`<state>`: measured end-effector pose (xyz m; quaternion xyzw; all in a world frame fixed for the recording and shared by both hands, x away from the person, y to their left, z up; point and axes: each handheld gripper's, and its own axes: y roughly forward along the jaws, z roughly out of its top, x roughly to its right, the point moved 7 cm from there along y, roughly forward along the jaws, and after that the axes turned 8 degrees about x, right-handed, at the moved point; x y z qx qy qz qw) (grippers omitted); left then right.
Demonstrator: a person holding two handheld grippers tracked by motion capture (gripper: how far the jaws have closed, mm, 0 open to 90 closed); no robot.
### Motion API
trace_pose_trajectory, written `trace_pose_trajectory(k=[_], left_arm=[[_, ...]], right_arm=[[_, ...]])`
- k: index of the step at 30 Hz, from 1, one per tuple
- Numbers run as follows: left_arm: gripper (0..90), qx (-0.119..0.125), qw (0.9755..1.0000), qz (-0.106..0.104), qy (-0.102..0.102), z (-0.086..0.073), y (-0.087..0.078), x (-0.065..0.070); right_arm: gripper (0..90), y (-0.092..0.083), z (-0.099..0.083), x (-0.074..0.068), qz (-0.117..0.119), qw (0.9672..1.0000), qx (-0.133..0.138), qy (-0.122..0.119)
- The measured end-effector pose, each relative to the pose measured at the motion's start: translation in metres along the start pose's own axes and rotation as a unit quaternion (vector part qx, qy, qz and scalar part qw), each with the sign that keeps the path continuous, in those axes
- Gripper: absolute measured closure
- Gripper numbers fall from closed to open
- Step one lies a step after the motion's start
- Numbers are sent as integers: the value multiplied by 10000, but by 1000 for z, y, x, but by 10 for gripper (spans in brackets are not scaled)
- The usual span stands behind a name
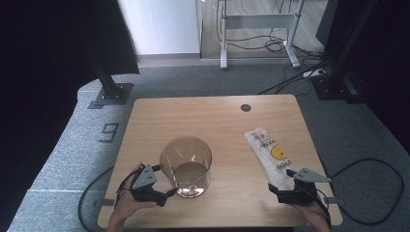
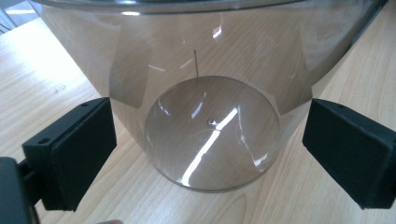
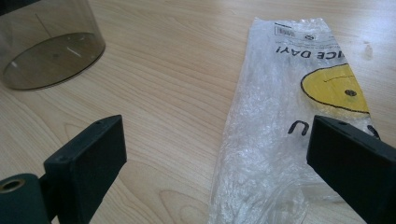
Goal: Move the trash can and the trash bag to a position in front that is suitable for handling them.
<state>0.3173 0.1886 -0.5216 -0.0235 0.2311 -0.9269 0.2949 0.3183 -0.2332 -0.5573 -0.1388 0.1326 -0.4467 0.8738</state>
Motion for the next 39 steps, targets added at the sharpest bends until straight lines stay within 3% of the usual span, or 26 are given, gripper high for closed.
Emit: trace_pose_trajectory(k=[15, 28, 32, 39], left_arm=[[41, -36, 9998, -155, 138, 19, 35, 5], [70, -96, 9992, -255, 280, 27, 62, 22], [77, -125, 9990, -249, 350, 26, 63, 24], [94, -177, 9992, 121, 348, 22, 47, 16]], right_arm=[[46, -1, -1, 0, 17, 10000, 7, 10], [46, -2, -3, 2, -10, 10000, -18, 12], [46, -2, -4, 1, -17, 10000, -33, -5], [47, -7, -4, 4, -96, 10000, -8, 0]])
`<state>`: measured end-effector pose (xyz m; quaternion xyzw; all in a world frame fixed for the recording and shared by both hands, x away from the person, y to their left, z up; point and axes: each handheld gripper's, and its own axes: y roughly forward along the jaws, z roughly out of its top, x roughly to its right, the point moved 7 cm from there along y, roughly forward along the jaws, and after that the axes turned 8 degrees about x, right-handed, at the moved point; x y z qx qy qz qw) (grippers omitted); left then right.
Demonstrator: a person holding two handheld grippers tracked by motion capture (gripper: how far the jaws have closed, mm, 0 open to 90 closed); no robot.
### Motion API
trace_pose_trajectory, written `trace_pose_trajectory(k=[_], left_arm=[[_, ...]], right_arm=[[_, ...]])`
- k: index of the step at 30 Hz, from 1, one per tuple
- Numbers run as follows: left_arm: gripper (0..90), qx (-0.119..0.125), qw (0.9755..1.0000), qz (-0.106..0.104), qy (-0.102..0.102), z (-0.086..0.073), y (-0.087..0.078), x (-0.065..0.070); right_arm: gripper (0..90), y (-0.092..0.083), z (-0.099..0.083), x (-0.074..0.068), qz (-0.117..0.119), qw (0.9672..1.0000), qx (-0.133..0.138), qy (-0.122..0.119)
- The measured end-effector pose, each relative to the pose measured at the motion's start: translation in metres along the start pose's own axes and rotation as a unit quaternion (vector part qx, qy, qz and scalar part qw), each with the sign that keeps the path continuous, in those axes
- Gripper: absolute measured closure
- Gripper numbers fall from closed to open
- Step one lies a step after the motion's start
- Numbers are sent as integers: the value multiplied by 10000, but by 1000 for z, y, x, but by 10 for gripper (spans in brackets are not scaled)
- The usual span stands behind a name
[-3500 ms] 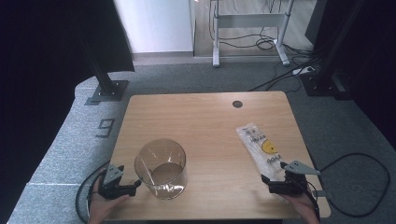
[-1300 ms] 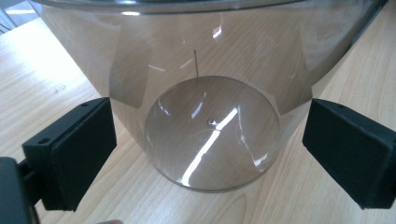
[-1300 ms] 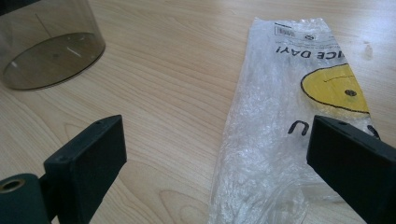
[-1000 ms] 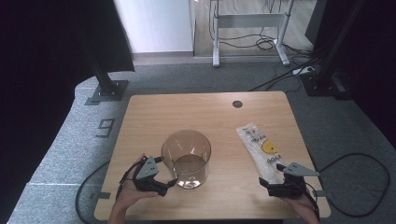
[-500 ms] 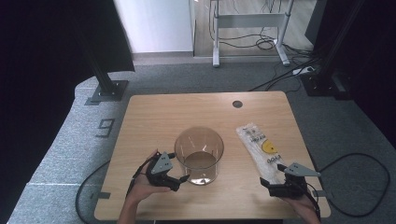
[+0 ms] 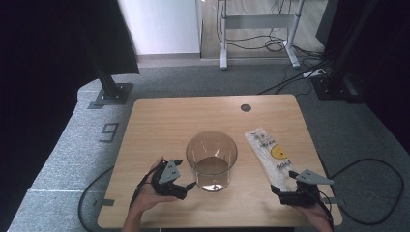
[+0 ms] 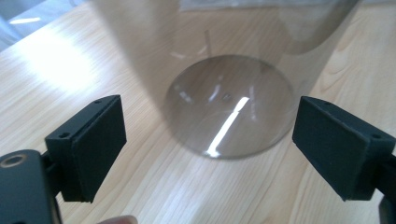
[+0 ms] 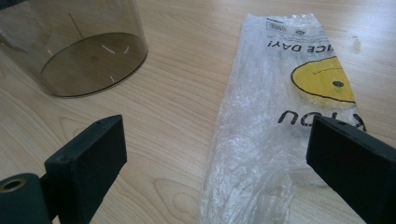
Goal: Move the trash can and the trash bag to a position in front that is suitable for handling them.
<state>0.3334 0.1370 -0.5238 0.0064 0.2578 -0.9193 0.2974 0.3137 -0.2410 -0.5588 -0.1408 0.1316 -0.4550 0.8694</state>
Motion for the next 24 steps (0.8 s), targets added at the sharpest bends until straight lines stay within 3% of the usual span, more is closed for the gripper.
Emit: trace_pose_trajectory(k=[2, 8, 13, 18, 24], left_arm=[[104, 9, 9999, 142, -72, -6, -8, -5], [105, -33, 9990, 312, -306, -21, -25, -19], [105, -192, 9981, 460, -361, -33, -34, -29], [105, -279, 9968, 557, -505, -46, -43, -38], [105, -289, 9965, 584, -521, -48, -46, -39]], right_arm=[[48, -2, 0, 0, -12, 10000, 12, 15], [51, -5, 0, 2, -64, 10000, 25, 25], [51, -5, -1, 3, -75, 10000, 16, 50], [52, -6, -1, 3, -88, 10000, 5, 25], [52, -6, 0, 2, -66, 10000, 25, -11]])
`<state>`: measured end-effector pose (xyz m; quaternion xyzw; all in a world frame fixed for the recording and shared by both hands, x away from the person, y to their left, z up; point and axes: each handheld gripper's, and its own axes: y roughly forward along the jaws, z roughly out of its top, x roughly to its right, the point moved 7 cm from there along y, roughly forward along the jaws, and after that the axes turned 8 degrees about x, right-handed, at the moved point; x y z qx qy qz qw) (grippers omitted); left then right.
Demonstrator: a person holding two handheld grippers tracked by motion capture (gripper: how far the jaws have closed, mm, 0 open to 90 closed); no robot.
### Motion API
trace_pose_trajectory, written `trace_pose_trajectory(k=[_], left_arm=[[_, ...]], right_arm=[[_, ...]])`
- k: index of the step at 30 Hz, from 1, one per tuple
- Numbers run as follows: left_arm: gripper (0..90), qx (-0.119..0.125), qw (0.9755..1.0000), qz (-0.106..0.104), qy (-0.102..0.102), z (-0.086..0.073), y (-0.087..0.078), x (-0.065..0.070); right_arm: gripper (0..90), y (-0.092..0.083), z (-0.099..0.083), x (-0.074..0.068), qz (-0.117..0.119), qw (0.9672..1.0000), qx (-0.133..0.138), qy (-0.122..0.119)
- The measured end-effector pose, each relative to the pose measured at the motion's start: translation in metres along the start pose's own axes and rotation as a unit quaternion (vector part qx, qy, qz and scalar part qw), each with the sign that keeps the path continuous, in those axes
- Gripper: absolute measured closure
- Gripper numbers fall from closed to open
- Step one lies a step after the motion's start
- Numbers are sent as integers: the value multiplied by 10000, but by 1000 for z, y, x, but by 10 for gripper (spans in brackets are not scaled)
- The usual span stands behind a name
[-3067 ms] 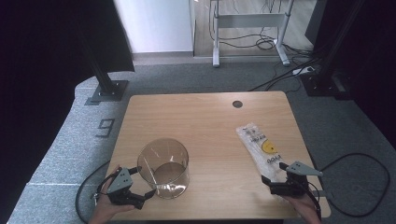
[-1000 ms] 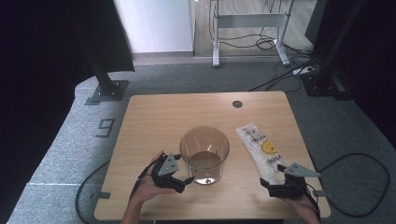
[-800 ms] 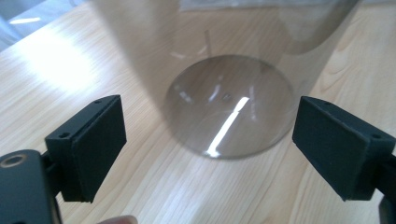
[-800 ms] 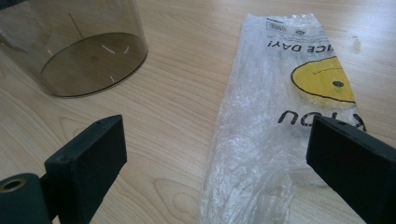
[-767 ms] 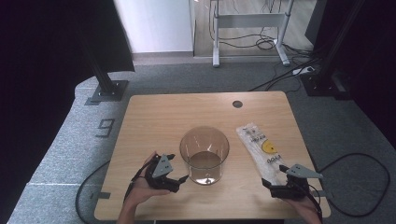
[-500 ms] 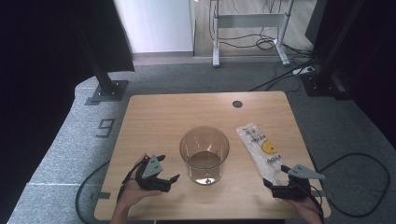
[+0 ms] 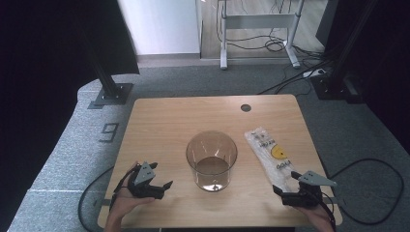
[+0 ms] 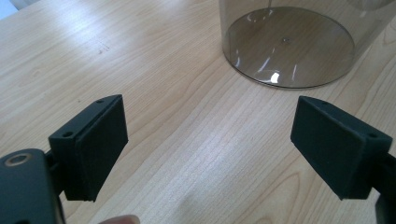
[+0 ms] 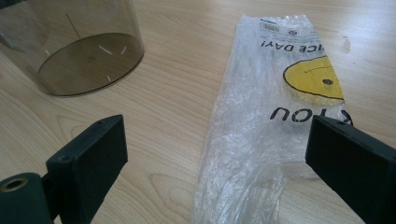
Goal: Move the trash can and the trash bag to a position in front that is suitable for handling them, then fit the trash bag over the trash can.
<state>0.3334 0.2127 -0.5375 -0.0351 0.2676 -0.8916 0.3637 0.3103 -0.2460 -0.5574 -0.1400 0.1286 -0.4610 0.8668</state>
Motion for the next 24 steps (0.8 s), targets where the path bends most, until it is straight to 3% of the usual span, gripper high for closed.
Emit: trace_pose_trajectory(k=[12, 17, 23, 24], left_arm=[[105, -36, 9999, 72, -118, -1, 0, -4], [105, -63, 9999, 90, -24, -2, -4, -1], [105, 1, 10000, 74, -59, -1, -7, 1], [105, -61, 10000, 54, -52, -2, -3, 1]], right_arm=[[55, 7, -5, 5, -63, 9999, -141, 58], [60, 12, -3, 4, -115, 9997, -234, -14], [70, 24, -4, 4, -226, 9986, -466, -105], [77, 29, -8, 8, -268, 9977, -617, -94]])
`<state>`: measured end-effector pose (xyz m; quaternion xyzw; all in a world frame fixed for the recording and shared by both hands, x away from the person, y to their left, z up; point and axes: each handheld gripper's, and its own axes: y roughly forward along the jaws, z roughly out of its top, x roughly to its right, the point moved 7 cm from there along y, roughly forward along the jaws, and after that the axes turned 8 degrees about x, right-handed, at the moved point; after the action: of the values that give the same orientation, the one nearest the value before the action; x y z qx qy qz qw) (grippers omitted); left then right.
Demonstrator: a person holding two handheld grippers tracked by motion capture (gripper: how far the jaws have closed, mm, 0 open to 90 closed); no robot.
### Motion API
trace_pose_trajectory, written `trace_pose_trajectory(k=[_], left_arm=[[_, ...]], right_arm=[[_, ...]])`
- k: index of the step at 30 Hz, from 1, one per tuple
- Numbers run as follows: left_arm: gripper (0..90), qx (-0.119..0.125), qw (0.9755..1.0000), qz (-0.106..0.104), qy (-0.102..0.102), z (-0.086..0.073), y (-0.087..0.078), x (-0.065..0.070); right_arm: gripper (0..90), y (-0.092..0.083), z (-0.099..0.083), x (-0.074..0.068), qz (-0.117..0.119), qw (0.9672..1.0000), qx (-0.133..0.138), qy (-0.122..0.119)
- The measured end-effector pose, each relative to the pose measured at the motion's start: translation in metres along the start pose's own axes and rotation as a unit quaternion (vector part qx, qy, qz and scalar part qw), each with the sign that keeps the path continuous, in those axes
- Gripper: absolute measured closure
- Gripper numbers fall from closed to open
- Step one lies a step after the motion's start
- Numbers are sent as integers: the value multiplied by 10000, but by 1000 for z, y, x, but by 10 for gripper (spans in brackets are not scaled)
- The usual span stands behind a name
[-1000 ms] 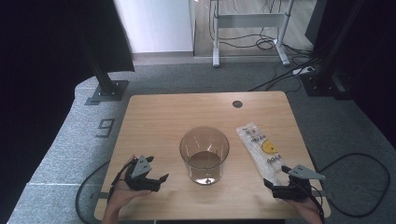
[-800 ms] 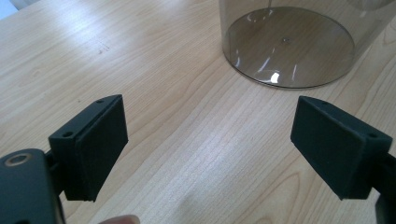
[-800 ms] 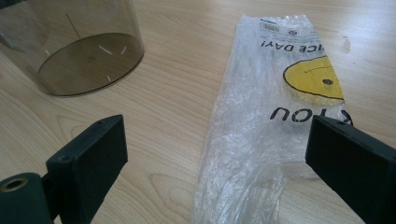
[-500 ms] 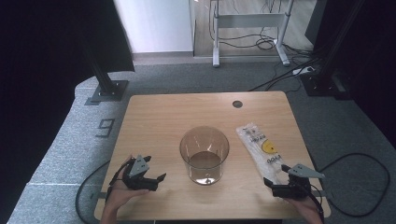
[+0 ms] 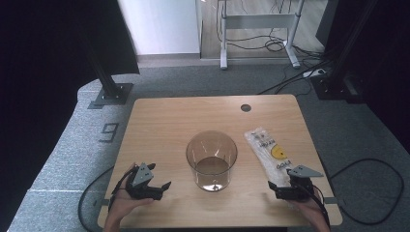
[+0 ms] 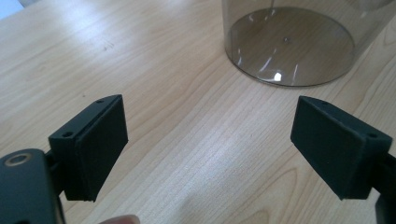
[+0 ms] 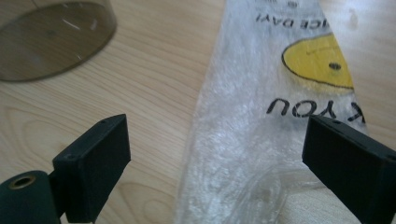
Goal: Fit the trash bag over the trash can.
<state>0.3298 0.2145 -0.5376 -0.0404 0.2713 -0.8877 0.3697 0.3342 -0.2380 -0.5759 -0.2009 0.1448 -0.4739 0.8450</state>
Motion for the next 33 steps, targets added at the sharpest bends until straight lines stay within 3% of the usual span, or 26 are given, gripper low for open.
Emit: trace_pose_trajectory(k=[6, 12, 17, 18, 22, 24, 25, 26, 28, 29, 30, 33], left_arm=[[105, -130, 9999, -41, 43, -5, 6, 3], [105, -158, 9998, -44, 69, -5, 7, 5], [105, -163, 9998, -41, 84, -5, 7, 6], [105, -155, 9998, -29, 84, -5, 6, 6], [105, -160, 9998, -31, 58, -6, 6, 3], [111, -165, 9998, -28, 53, -7, 7, 3], [112, -165, 9998, -28, 53, -7, 7, 3], [112, -168, 9998, -30, 61, -7, 7, 4], [112, -152, 9999, -34, 72, -6, 6, 5], [112, -152, 9999, -34, 72, -6, 6, 5], [113, -121, 9999, -23, 72, -5, 6, 5], [115, -89, 10000, -5, 41, -4, 6, 5]], right_arm=[[134, 12, -5, 13, -98, 9996, -265, 54], [136, 20, -10, 12, -104, 9989, -459, -47], [165, 25, -14, 14, -280, 9976, -624, -113], [249, 24, -13, 16, -357, 9974, -616, -74], [437, 22, -11, 24, -538, 9973, -504, 19], [556, 20, -12, 26, -537, 9977, -425, 5], [556, 20, -12, 26, -537, 9977, -425, 5], [664, 18, -12, 25, -483, 9980, -412, -66], [749, 17, -12, 25, -555, 9971, -461, -261], [749, 17, -12, 25, -555, 9971, -461, -261], [826, 15, -11, 26, -673, 9948, -546, -538], [857, 15, -12, 27, -733, 9936, -558, -650]])
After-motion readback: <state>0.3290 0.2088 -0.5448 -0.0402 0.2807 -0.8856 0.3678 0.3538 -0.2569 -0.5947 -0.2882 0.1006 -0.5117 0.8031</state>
